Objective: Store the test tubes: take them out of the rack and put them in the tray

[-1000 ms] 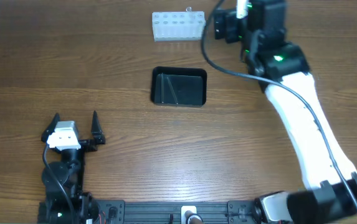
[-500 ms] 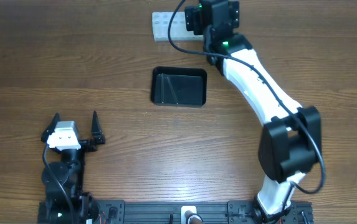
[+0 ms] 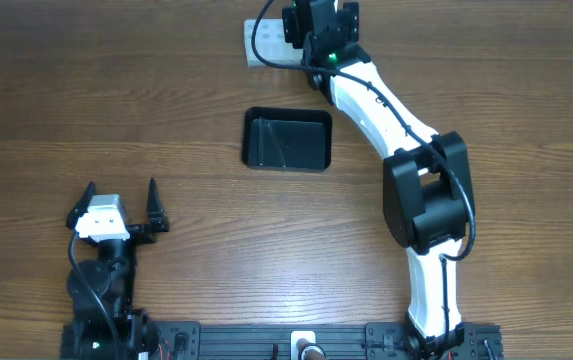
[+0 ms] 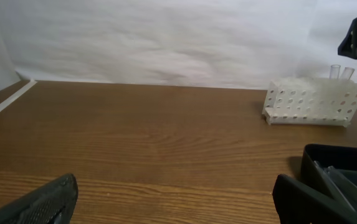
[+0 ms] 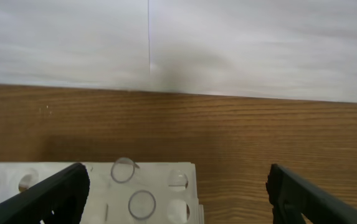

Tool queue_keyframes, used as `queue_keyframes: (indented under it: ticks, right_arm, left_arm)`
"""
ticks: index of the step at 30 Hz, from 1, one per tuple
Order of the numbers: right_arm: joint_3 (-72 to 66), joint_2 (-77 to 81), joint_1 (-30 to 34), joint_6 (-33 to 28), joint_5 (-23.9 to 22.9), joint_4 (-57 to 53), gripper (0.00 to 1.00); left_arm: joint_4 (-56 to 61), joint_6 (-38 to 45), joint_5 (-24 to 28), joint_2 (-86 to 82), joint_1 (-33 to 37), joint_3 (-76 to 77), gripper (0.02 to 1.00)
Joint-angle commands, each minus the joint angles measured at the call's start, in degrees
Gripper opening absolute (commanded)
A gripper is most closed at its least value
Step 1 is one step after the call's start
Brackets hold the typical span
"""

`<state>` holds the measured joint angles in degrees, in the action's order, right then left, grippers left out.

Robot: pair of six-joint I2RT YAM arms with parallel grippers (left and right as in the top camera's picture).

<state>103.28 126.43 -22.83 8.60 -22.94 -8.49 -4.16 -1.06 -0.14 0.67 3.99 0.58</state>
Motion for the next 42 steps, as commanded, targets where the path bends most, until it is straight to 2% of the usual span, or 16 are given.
queue_keyframes:
  ticks: [1, 9, 14, 42]
  right_arm:
    - [1.64, 1.90, -0.83, 2.08, -0.94, 0.20, 0.899]
    - [1.66, 3.85, -1.11, 2.05, -0.92, 0.46, 0.875]
    - [1.66, 4.20, -1.16, 2.03, -0.92, 0.63, 0.794]
    - [1.66, 5.90, -1.51, 0.50, -0.48, 0.68, 0.790]
  left_arm:
    - [-0.20, 0.85, 0.76, -0.50, 0.26, -0.24, 0.998]
    - [-0.20, 0.85, 0.76, -0.50, 0.26, -0.24, 0.998]
    - [-0.20, 0.85, 0.76, -0.50, 0.26, -0.24, 0.998]
    - [-0.20, 0.85, 0.76, -0.50, 0.26, -0.24, 0.998]
